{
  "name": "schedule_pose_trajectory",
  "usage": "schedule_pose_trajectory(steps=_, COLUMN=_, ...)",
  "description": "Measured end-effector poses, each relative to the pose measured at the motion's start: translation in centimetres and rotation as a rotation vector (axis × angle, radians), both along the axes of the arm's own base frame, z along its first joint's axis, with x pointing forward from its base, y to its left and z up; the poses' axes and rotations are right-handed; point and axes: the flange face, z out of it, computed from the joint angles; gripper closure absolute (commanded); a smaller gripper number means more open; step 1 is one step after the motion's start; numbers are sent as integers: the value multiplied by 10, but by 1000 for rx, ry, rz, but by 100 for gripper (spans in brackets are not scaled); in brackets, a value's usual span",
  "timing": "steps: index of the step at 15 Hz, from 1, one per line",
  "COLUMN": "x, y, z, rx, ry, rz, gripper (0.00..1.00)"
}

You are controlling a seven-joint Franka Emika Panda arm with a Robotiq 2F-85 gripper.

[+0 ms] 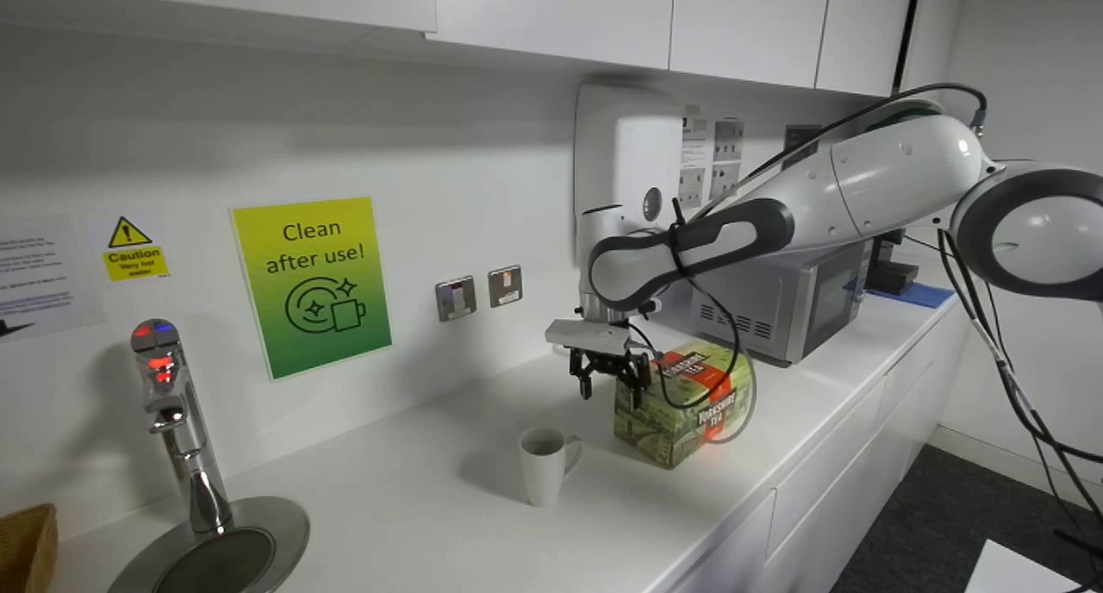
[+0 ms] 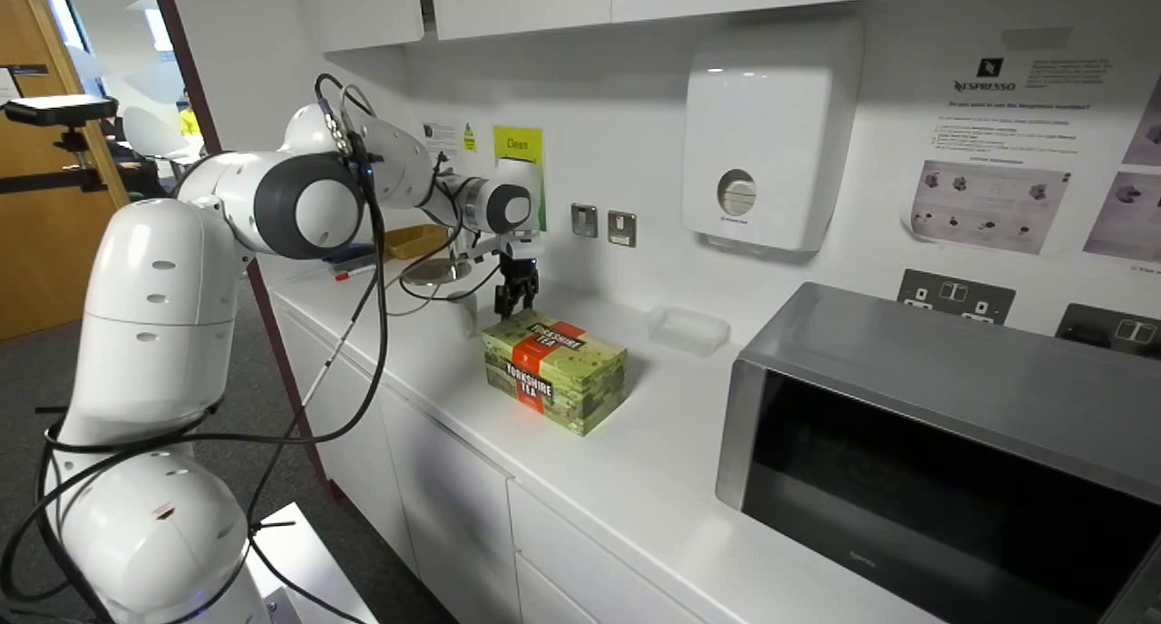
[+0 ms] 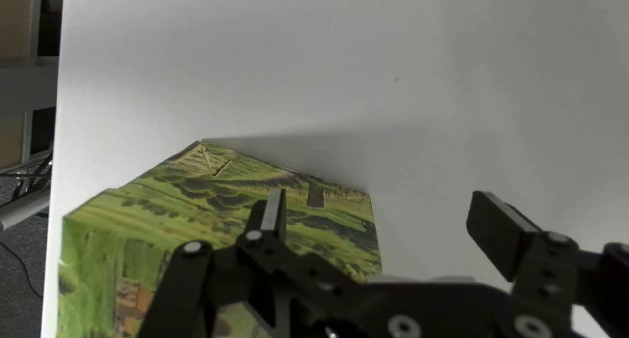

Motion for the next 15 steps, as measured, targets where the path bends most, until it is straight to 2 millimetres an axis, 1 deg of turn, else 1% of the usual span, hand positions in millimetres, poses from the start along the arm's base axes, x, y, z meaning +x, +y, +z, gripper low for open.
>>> schedule_pose_trajectory(steps=3, x=3, y=-20, z=5, rx=12, ry=-5, rz=-40, gripper=0)
schedule_pose_trajectory(steps=8, x=8, y=-81, z=24, rx=88, ry=-18, rz=-181, gripper=0)
schedule_pose_trajectory(steps=10, x=5, y=-98, z=28, rx=106, ry=-17, rz=-215, gripper=0)
schedule_pose_trajectory(steps=12, x=0, y=-102, z=26, rx=102, ry=-6, rz=-207, gripper=0)
schedule_pose_trajectory(steps=15, x=-13, y=-89, z=15, rx=81, ry=47, rz=-137, gripper=0)
